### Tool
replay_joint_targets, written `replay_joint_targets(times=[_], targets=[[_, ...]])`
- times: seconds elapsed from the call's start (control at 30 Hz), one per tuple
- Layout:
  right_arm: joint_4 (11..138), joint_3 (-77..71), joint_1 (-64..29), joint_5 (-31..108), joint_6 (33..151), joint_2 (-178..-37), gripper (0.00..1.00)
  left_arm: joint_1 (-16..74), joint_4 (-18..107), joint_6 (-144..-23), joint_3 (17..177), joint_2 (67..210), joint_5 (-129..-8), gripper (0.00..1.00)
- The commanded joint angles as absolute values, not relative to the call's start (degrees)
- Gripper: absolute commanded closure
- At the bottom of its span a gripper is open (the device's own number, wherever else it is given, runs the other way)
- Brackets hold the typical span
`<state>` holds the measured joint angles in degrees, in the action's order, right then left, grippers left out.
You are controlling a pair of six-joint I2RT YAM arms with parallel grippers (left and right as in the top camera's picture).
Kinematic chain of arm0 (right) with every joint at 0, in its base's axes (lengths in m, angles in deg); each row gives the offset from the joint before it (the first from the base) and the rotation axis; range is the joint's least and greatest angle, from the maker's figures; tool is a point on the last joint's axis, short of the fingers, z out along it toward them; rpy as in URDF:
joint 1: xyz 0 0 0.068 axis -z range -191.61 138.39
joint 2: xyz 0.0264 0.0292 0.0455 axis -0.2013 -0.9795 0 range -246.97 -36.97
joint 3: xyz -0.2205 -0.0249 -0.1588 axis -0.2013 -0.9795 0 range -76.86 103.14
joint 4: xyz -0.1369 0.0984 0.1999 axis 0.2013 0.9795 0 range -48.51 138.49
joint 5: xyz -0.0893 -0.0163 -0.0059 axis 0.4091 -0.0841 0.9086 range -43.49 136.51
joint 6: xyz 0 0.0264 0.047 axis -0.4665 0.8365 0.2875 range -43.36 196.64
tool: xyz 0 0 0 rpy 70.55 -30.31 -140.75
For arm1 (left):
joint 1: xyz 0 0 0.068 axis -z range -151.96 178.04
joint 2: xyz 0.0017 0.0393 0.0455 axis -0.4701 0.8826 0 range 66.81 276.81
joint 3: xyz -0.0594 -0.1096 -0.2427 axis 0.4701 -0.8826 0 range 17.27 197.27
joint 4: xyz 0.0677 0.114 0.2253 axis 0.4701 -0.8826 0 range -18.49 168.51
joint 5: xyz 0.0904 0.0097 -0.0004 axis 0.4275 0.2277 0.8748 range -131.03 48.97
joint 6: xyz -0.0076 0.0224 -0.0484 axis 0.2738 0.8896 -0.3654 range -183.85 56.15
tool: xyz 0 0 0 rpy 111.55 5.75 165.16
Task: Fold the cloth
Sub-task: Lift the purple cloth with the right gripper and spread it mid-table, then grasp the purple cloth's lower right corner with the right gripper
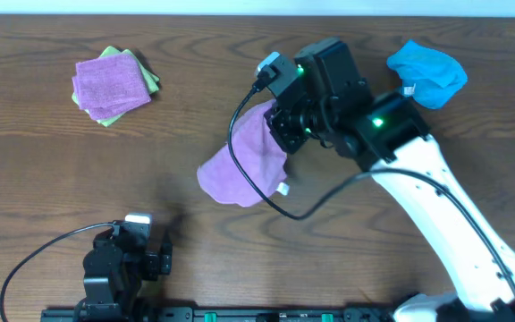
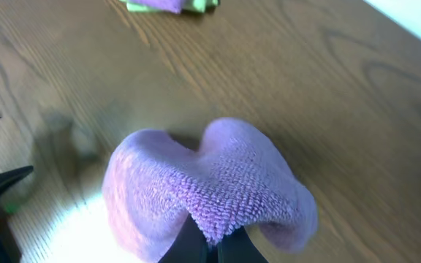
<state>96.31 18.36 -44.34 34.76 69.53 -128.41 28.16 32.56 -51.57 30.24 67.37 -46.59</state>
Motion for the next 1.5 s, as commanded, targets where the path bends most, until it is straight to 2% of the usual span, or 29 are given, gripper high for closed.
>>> replay_joint_targets(times=[0.0,0.07,0.1,0.17,0.3,0.43,0.57,0.7,0.87,1.0,1.2,1.37,1.47], targets=[[96.34,18.91,-41.87,40.86,69.27,-133.39,0.99,28.45,30.37,-50.57,28.12,67.02,-45.52,0.05],[95.07,18.91,-38.79,50.61,70.19,-136.80,0.98,28.45,30.37,-50.57,28.12,67.02,-45.52,0.05],[93.87,18.93,-36.69,54.48,71.91,-138.42,0.72,28.45,30.37,-50.57,28.12,67.02,-45.52,0.04],[92.31,18.93,-31.88,57.69,74.38,-140.76,0.02,28.45,30.37,-50.57,28.12,67.02,-45.52,0.04],[92.60,18.93,-23.01,54.24,77.97,-140.19,0.01,28.45,30.37,-50.57,28.12,67.02,-45.52,0.05],[96.68,18.93,-17.76,37.67,77.90,-137.52,0.01,28.45,30.37,-50.57,28.12,67.02,-45.52,0.05],[105.32,18.86,-15.86,27.88,77.88,-137.41,0.01,28.45,30.37,-50.57,28.12,67.02,-45.52,0.05],[109.80,16.02,-16.15,27.70,77.68,-137.41,0.01,28.45,30.37,-50.57,28.12,67.02,-45.52,0.05],[107.83,6.67,-16.12,23.64,77.70,-137.41,0.01,28.45,30.37,-50.44,28.12,67.02,-44.63,0.04],[104.09,-0.20,-16.15,20.45,78.69,-137.41,0.01,28.45,30.39,-49.21,28.12,67.02,-37.06,0.04],[99.35,-6.88,-16.17,18.81,81.16,-137.41,0.01,28.45,30.42,-49.24,28.12,67.02,-36.63,0.05],[96.12,-10.75,-16.19,18.78,83.56,-137.41,0.02,28.45,32.36,-49.28,28.12,67.02,-40.32,0.04],[94.19,-12.85,-16.19,17.73,85.20,-137.41,0.05,28.45,35.75,-51.31,28.12,67.02,-46.88,0.05]])
